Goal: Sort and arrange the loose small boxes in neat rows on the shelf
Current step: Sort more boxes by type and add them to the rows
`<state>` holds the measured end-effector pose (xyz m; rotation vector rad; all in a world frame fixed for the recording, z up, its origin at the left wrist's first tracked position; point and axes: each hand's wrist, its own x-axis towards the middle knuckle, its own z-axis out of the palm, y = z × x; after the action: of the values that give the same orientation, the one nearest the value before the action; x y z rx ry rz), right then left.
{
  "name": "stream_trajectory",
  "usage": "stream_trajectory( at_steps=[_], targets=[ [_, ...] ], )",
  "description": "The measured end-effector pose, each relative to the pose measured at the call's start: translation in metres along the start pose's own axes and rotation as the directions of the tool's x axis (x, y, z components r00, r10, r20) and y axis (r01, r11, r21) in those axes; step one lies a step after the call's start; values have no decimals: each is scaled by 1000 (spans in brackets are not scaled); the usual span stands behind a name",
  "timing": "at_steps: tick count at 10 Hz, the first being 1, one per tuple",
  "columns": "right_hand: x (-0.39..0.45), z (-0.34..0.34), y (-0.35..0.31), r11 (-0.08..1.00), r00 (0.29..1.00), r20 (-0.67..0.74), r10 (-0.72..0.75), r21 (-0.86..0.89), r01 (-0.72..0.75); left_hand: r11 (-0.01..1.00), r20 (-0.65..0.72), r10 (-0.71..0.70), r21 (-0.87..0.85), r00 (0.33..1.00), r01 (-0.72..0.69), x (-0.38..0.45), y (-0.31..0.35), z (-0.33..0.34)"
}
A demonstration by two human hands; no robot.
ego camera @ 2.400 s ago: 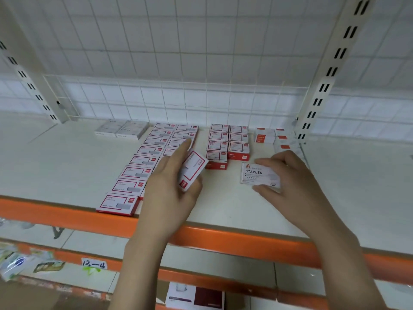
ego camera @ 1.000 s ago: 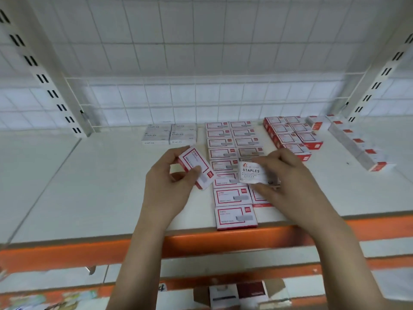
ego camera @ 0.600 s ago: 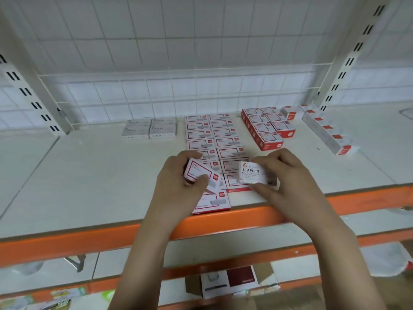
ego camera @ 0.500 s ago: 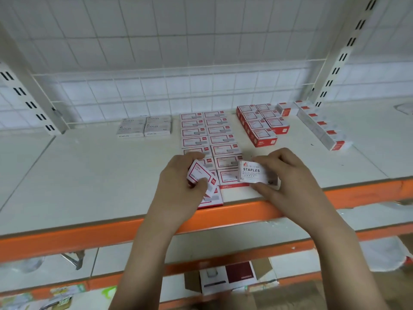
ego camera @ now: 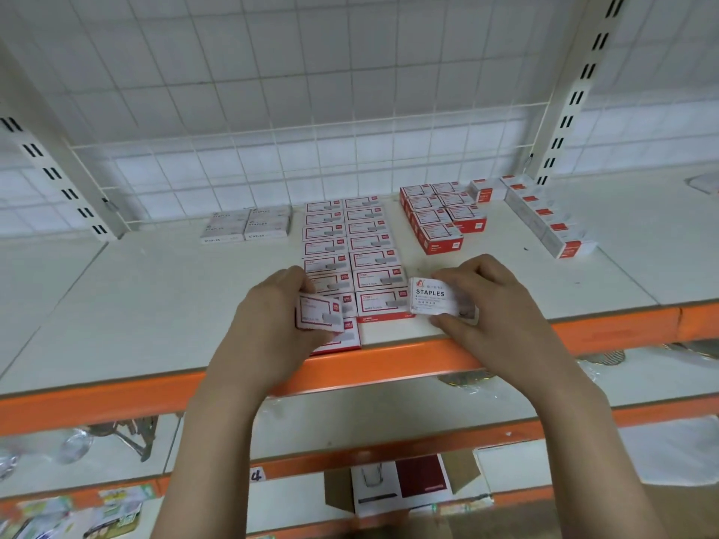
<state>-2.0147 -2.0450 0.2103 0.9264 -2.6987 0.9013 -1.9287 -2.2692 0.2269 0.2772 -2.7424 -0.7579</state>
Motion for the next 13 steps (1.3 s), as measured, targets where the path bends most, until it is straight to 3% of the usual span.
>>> stream_trajectory(
  at_steps=[1,2,5,8,11,12,13],
  targets=[
    [0,-3,2,1000,1000,-5,-5,-7,5,989,-19,53,-141,998,-55,-2,12,5],
    [-1,-7,5,1000,1000,-2,-1,-7,1,981,1,111,-161,994,-109,-2,27,20],
    [-7,-11,19,1000,1000,5,20,-21,-20,986,120,136,83,983,-147,1,27,56],
    [-3,-6,18,1000,999,37,0,-7,0,974,187,202,65,961,-218,1,22,52],
    [-1,-3,19,1000,999,50,3,-20,-2,970,160,219,68,963,-232,3,20,58],
    [1,-2,18,1000,998,59,2,-25,0,963,146,230,108,962,-246,3,16,59],
    [4,0,16,999,998,65,1,-33,2,934,216,217,237,952,-266,2,17,56]
  ],
)
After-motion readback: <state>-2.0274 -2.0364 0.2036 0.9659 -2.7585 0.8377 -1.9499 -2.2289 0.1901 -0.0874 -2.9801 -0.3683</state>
